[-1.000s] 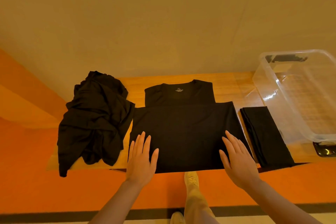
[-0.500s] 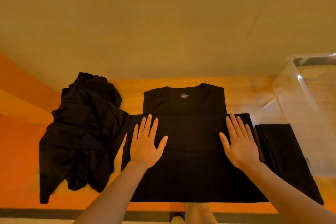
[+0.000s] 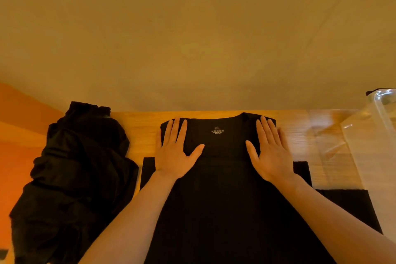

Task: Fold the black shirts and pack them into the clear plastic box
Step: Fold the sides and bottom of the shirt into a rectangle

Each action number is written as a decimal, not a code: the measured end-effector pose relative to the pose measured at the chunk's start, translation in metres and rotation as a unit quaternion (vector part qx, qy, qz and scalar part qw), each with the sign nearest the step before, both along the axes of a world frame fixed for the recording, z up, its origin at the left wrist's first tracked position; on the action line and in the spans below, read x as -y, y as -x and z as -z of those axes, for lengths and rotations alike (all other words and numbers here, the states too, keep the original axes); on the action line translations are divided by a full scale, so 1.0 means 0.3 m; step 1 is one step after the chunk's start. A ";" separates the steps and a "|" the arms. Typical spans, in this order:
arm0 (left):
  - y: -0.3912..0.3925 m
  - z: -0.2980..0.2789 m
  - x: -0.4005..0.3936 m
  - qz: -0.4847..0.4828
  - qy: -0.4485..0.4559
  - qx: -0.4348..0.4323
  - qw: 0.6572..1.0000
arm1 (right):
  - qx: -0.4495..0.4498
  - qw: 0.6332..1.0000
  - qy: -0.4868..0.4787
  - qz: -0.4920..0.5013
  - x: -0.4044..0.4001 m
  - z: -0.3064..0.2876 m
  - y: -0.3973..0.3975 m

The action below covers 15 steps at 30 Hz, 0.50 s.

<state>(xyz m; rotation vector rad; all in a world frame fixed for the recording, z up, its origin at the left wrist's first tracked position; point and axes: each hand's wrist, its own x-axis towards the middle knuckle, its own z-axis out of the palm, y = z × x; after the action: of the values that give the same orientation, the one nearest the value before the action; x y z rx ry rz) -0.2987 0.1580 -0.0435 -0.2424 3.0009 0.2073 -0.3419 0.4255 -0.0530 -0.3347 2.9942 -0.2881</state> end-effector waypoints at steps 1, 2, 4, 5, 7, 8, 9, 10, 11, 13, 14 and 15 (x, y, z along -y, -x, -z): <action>0.007 0.000 -0.001 -0.007 0.000 0.005 1.000 | -0.003 1.000 -0.006 0.000 -0.003 0.001 0.005; 0.014 0.001 -0.003 -0.012 0.000 0.009 1.000 | -0.006 1.000 -0.011 0.001 -0.004 0.002 0.007; 0.024 -0.004 -0.007 -0.020 -0.001 0.015 1.000 | -0.011 1.000 -0.017 0.003 -0.002 0.005 0.007; 0.028 -0.006 -0.009 -0.021 -0.002 0.018 1.000 | -0.012 1.000 -0.018 0.004 -0.001 0.006 0.007; 0.027 -0.010 -0.014 -0.009 -0.007 0.013 1.000 | -0.011 1.000 -0.016 0.003 0.001 0.003 0.008; 0.023 -0.012 -0.018 0.002 -0.007 0.001 1.000 | -0.011 1.000 -0.014 -0.001 0.000 0.000 0.009; 0.019 -0.012 -0.023 0.014 -0.006 -0.016 1.000 | -0.012 1.000 -0.011 -0.010 -0.002 -0.004 0.012; 0.016 -0.012 -0.026 0.021 -0.005 -0.032 0.999 | -0.014 1.000 -0.009 -0.025 -0.005 -0.009 0.015; 0.015 -0.010 -0.027 0.023 -0.005 -0.041 0.999 | -0.015 0.999 -0.005 -0.042 -0.007 -0.012 0.020; 0.021 -0.005 -0.023 0.018 -0.004 -0.027 0.999 | -0.011 0.998 0.002 -0.068 -0.009 -0.015 0.036; 0.026 -0.003 -0.022 0.014 -0.004 -0.013 1.000 | -0.008 0.997 0.004 -0.074 -0.010 -0.016 0.043; 0.033 -0.001 -0.021 0.012 -0.004 -0.002 1.000 | -0.006 0.997 0.007 -0.075 -0.013 -0.016 0.051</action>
<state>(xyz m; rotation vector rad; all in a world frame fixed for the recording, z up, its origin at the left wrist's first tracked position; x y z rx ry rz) -0.3085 0.1643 -0.0431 -0.2046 3.0048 0.2183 -0.3571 0.4294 -0.0481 -0.5614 2.9584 -0.2939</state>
